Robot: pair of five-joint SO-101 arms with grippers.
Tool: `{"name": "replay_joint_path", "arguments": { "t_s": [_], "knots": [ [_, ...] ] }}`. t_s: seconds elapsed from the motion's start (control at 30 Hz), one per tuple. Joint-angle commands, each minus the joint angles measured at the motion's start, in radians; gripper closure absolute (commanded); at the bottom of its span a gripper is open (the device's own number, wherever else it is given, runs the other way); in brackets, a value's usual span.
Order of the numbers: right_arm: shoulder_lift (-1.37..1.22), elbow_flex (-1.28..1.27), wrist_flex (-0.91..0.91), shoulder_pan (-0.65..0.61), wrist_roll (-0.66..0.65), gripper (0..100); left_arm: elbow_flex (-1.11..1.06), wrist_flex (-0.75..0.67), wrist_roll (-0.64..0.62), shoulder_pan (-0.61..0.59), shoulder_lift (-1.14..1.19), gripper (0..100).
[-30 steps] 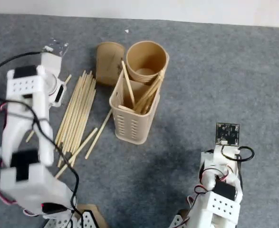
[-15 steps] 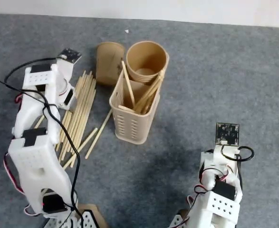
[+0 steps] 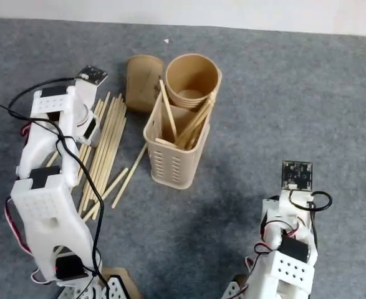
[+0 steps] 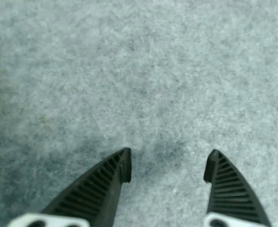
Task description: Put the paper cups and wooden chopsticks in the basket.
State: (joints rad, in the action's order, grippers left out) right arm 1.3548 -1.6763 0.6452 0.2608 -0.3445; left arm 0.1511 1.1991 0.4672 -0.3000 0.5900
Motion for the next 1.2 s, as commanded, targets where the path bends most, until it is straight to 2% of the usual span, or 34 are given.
{"name": "replay_joint_path", "arguments": {
  "t_s": [0.0,0.13,0.47,0.67,0.93,1.17],
  "knots": [
    [0.013,-0.031,-0.018,-0.019,-0.009,73.8,0.015,-0.037,0.014,-0.012,0.004,90],
    [0.013,-0.031,-0.018,-0.019,-0.009,73.8,0.015,-0.037,0.015,-0.012,0.004,98],
    [0.013,-0.031,-0.018,-0.019,-0.009,73.8,0.062,-0.021,0.011,-0.015,-0.022,99],
    [0.013,-0.031,-0.018,-0.019,-0.009,73.8,0.260,0.239,-0.035,0.022,-0.151,100],
    [0.013,-0.031,-0.018,-0.019,-0.009,73.8,0.447,0.488,-0.077,0.193,-0.352,100],
    [0.013,-0.031,-0.018,-0.019,-0.009,73.8,0.556,0.523,-0.135,0.383,-0.449,100]
  ]
}}
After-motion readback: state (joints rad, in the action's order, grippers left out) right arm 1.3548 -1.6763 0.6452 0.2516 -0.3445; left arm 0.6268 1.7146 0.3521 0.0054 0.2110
